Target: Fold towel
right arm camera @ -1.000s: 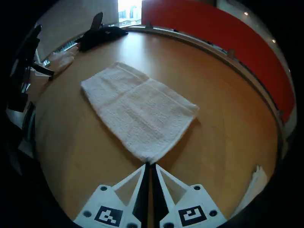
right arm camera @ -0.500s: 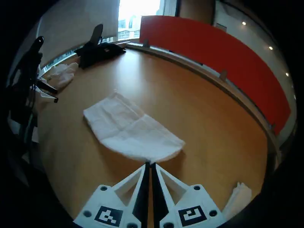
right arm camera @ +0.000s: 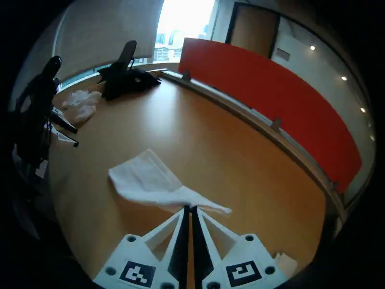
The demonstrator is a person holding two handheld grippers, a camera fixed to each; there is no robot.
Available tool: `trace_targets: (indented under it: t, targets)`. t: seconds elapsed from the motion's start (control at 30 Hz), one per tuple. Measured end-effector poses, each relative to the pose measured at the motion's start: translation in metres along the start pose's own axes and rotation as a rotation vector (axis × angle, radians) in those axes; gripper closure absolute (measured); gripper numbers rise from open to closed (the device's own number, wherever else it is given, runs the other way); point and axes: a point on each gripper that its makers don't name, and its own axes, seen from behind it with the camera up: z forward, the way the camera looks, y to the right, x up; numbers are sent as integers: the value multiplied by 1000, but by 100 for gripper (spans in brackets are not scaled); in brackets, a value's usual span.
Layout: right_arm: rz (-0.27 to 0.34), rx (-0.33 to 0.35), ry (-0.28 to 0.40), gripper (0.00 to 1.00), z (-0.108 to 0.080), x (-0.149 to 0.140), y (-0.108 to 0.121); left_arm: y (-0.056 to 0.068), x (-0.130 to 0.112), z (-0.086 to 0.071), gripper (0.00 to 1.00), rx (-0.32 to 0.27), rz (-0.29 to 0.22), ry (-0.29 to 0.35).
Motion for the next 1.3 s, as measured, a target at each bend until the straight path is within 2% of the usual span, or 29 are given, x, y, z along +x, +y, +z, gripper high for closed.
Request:
trace_targets:
  t: [0.2,0.5,0.83,1.0,1.3]
  targets:
    - [-13,-1,5,96,-3,5,4,1,1,0,7,1,-1,1]
    - [-35,35,8,96,12,12,-11,1,2,0,7,-1,-3,1]
    - [-84,134,-2,96,46,27,-58,-2,5,-1,7,-7,-16,10]
    - [-130,200,-18,96,63,31,-86,-10,2,-3,7,0,-25,8]
    - [-206,291,-57,96,80,28,-119,-29,-7,-10,7,20,-67,7]
